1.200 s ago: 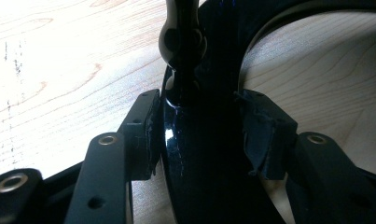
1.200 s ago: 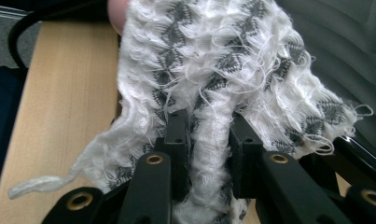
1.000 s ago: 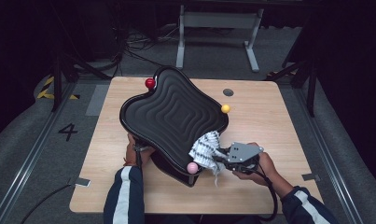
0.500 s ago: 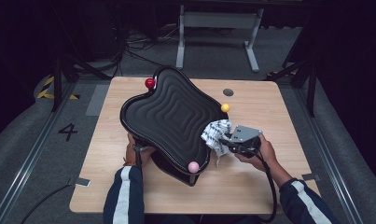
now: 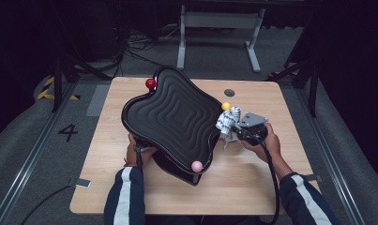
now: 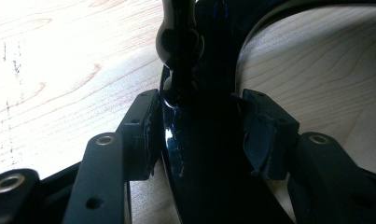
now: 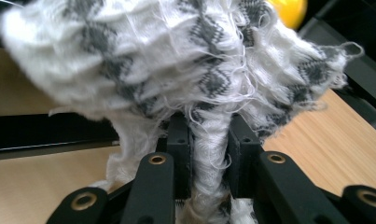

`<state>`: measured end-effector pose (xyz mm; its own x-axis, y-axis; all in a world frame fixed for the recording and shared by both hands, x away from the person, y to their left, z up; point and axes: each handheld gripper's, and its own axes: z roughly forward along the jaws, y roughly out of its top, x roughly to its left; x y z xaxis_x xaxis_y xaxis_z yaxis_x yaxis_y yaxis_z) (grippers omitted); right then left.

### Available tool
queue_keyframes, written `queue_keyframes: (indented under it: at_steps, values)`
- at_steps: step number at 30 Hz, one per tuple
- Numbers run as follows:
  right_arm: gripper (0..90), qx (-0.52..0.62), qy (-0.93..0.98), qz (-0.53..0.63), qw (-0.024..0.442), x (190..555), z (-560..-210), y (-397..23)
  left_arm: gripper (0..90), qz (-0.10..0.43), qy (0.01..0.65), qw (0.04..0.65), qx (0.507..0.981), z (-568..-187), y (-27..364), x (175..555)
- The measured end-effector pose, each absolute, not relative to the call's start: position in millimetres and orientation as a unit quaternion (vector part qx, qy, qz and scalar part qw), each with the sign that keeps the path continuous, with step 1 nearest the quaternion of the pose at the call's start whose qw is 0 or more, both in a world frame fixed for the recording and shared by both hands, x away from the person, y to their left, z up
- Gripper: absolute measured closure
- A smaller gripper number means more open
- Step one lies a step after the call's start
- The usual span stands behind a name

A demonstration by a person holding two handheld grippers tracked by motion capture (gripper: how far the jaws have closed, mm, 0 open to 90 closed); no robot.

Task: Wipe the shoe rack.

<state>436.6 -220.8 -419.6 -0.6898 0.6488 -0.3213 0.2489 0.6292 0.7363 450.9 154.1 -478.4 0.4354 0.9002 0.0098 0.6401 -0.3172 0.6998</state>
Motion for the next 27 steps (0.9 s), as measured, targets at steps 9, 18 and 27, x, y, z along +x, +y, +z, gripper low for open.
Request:
queue_keyframes:
  at_steps: [9, 18, 27]
  values:
    - [75.0, 0.228, 0.861, 0.352, 0.288, 424.3, -417.2, -218.0, 49.5, 0.206, 0.491, 0.318, 0.785, -478.4, 153.9, 450.6]
    - [74.9, 0.123, 0.878, 0.387, 0.252, 379.6, -406.4, -194.7, 49.5, 0.206, 0.491, 0.317, 0.785, -478.4, 153.8, 450.5]
    - [74.7, 0.053, 0.889, 0.395, 0.225, 342.6, -398.9, -175.9, 50.8, 0.228, 0.497, 0.323, 0.773, -481.0, 152.5, 450.4]
